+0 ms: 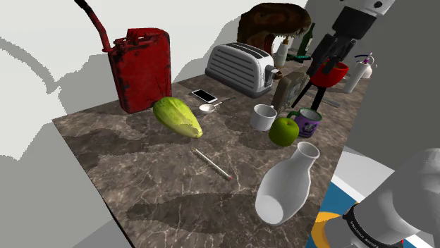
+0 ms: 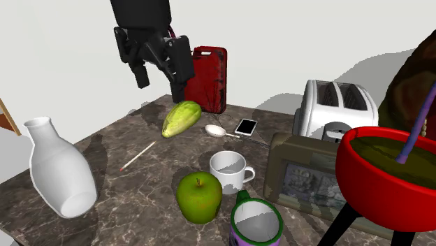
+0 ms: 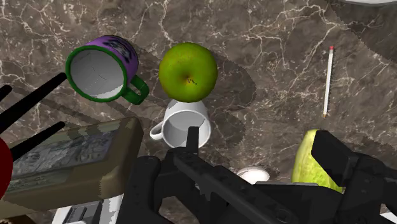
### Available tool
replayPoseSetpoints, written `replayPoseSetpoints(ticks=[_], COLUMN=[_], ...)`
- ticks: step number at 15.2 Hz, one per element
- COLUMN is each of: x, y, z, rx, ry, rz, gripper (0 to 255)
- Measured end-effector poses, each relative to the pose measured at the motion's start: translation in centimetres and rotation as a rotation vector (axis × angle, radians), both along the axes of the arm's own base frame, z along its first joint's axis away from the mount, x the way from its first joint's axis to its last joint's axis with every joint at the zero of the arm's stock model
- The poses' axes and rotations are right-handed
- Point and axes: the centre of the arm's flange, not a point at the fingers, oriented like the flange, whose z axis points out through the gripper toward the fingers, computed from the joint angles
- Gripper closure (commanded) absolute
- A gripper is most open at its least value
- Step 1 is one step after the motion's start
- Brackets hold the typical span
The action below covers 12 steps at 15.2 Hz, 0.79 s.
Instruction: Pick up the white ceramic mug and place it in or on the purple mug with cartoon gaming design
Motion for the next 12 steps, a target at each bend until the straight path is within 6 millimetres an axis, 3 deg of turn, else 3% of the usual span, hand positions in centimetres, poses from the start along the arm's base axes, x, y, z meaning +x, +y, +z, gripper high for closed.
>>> replayPoseSetpoints(ticks=[3, 12], x=[1.1, 8.8], y=[0.1, 1.0], z=[-1.1, -10.6], rx=[-0.007, -0.060], ry=[0.009, 0.072], rz=[0.002, 0.017], gripper=[0, 0])
